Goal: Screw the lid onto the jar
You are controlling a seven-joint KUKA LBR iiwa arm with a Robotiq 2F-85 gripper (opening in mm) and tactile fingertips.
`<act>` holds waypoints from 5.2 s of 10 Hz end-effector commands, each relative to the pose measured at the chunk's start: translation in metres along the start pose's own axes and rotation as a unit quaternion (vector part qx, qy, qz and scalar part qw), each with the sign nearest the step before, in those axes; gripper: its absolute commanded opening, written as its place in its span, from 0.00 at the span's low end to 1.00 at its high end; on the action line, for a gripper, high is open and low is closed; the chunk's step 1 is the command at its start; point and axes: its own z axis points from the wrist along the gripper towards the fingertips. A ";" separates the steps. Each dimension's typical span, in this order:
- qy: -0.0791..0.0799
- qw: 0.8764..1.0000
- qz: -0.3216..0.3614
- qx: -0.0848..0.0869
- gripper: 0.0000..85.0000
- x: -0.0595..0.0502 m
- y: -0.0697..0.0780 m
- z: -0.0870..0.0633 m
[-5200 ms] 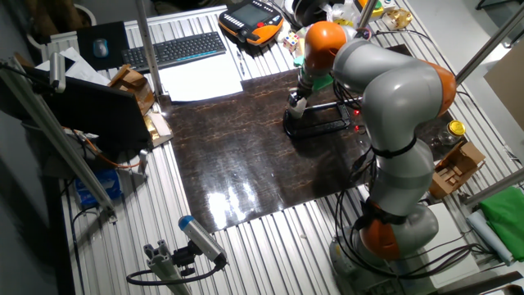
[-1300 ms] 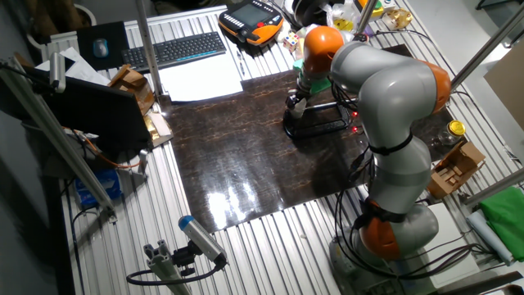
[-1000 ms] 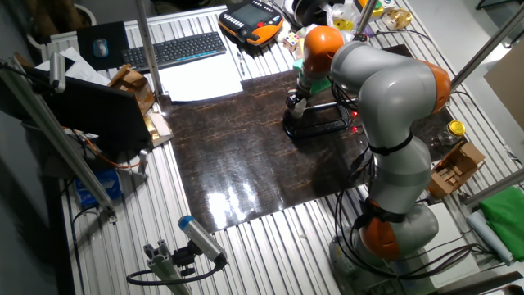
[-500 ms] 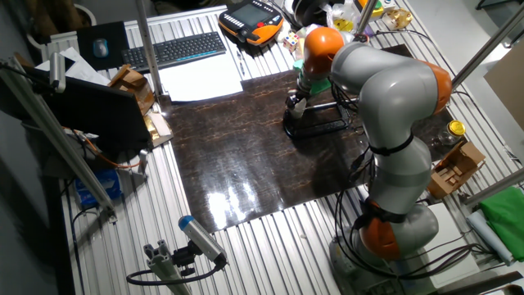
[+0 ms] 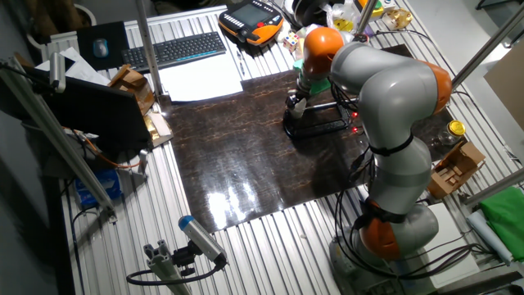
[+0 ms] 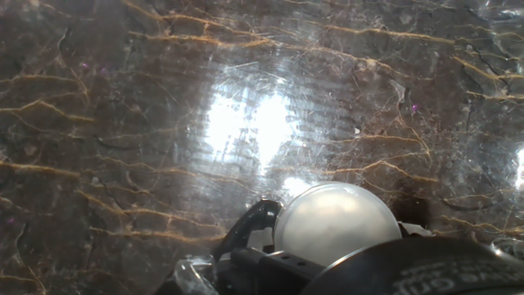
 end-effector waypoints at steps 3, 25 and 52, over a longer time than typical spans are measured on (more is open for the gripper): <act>-0.001 1.000 0.002 0.000 0.84 0.000 0.000 0.000; -0.005 0.975 0.224 0.009 0.84 -0.001 0.000 -0.001; -0.016 0.901 0.433 0.035 0.85 0.000 0.000 0.004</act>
